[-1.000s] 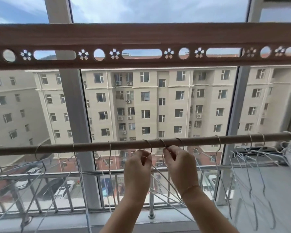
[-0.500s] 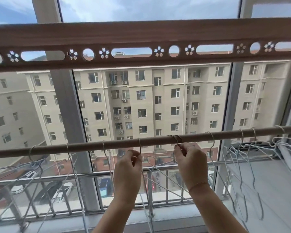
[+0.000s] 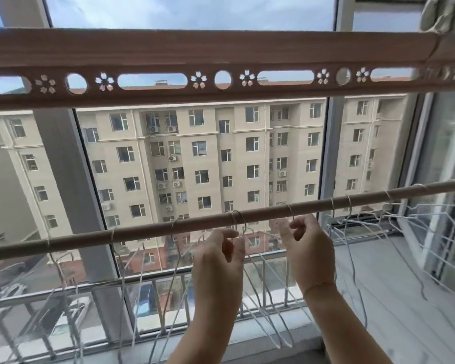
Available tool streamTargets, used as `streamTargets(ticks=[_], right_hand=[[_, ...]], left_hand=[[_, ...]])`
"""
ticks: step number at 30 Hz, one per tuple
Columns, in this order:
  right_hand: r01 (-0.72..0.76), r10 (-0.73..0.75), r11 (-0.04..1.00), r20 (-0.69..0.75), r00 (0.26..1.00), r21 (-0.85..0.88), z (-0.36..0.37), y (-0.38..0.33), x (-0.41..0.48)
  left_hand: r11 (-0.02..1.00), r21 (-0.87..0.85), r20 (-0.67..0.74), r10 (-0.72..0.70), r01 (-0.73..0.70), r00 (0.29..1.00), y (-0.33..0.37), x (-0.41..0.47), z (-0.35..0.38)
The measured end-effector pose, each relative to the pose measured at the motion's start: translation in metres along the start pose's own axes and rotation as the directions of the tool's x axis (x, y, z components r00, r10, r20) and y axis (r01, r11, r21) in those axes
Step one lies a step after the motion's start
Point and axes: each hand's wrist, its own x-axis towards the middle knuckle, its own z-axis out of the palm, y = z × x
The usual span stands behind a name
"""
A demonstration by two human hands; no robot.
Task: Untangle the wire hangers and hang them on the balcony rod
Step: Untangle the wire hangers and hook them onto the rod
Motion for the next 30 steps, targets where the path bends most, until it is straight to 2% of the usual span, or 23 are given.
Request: streamTargets(ticks=[3, 5, 9, 12, 17, 21, 25, 30], right_hand=[[0.005, -0.004, 0.999, 0.028, 1.000, -0.041, -0.004, 0.003, 0.001], [0.067, -0.066, 0.997, 0.029, 0.997, -0.028, -0.003, -0.002, -0.003], [0.175, -0.182, 0.983, 0.196, 0.964, 0.056, 0.012, -0.021, -0.013], [0.163, -0.182, 0.982, 0.272, 0.945, 0.091, 0.025, -0.030, -0.016], [0.122, -0.167, 0.979, 0.297, 0.940, 0.166, 0.033, -0.032, -0.016], [0.103, -0.187, 0.964, 0.349, 0.918, 0.245, 0.034, -0.034, -0.021], [0.124, -0.200, 0.961, 0.316, 0.927, 0.246, 0.038, -0.031, -0.021], [0.133, -0.184, 0.957, 0.181, 0.966, 0.259, 0.028, -0.019, -0.018]], left_hand=[[1.000, -0.006, 0.036, 0.025, -0.024, 0.999, 0.010, -0.002, 0.016], [1.000, -0.003, 0.045, -0.006, 0.006, 0.999, 0.009, -0.002, 0.023], [0.995, -0.012, -0.072, -0.099, 0.099, 0.992, -0.001, 0.000, 0.029], [0.991, -0.026, -0.151, -0.132, 0.130, 0.980, -0.005, 0.005, 0.026], [0.994, -0.046, -0.140, -0.101, 0.095, 0.985, -0.005, 0.009, 0.024], [0.991, -0.044, -0.151, -0.129, 0.124, 0.980, -0.007, 0.005, 0.021], [0.990, -0.053, -0.137, -0.134, 0.128, 0.982, -0.009, 0.002, 0.019], [0.994, -0.001, -0.103, -0.105, 0.105, 0.989, -0.008, 0.001, 0.020]])
